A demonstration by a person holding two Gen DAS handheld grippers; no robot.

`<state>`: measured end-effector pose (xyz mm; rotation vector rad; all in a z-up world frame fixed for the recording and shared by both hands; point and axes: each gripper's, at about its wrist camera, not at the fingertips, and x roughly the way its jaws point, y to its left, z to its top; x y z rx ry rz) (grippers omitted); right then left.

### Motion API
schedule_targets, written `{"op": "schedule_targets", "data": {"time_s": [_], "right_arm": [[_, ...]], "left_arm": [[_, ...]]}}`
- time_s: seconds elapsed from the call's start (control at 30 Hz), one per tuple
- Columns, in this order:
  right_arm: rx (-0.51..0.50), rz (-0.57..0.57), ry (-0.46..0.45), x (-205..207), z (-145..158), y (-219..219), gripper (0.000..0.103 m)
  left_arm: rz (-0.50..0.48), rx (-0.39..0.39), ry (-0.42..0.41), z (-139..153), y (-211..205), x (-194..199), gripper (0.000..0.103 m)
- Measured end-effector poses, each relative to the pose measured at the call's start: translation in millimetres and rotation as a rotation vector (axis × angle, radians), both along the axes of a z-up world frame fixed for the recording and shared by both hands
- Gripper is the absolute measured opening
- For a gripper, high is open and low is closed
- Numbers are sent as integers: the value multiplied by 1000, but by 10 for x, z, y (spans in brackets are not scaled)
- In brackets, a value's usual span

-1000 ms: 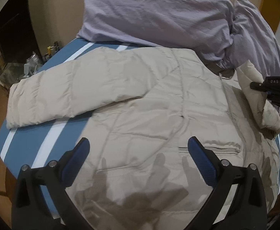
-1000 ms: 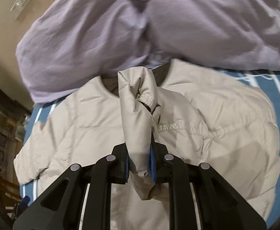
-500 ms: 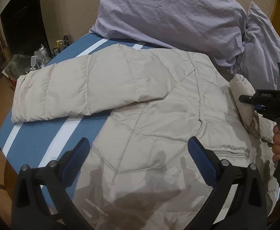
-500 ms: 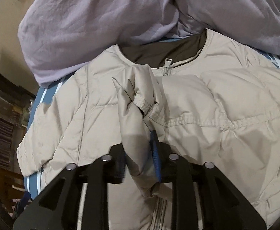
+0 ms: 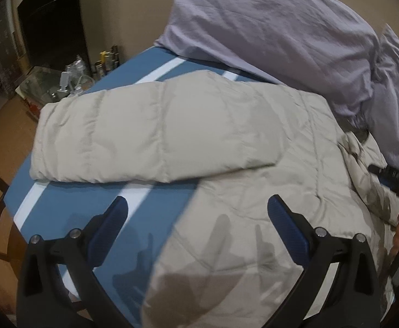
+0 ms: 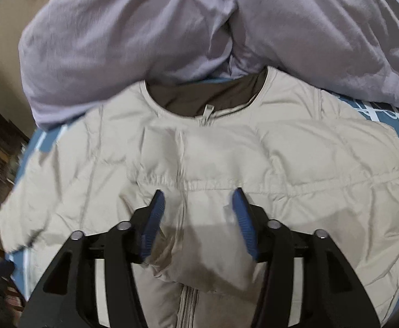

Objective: Fold large clothes
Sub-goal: 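Reach the left tool to the other sleeve cuff and close on it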

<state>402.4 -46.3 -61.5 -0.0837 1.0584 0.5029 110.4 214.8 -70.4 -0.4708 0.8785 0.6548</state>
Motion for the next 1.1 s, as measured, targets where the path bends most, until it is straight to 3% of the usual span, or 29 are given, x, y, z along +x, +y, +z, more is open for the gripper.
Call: {"op": "schedule_targets", "data": {"time_s": [0.07,0.23,0.37,0.47,0.63,0.8,0.9,1.0,1.07,1.1], "right_arm": [[-41,3,-19,-29,-109,83,76],[-137,43,-97,-133,-312,221,81],[-150,57,-23,-33,-271,210,82],[-119,52,17,-4,-174,126,82],[-57,45,-1,-108,26,-126,82],[-38,22,-6,-163,160,-406,82],[-31,0,-16,-165,232,-566,82],[-23,-24,-17,-151,269,-709,82],[-22,-35,-10,-151,264,-791,82],[-24,-37,-6,-155,249,-813,82]], "left_arm": [[24,0,1,0,83,-56,101],[115,-22,1,-15,389,-251,101],[201,-39,-4,-17,704,-435,101],[272,-54,-7,-25,996,-567,101],[360,-70,14,-90,1484,-723,101],[454,-199,40,-368,1961,-861,97],[493,-253,15,-477,2078,-948,97],[479,-223,21,-483,2071,-918,96],[466,-213,20,-476,2048,-895,90],[461,-208,16,-464,2034,-885,80]]}}
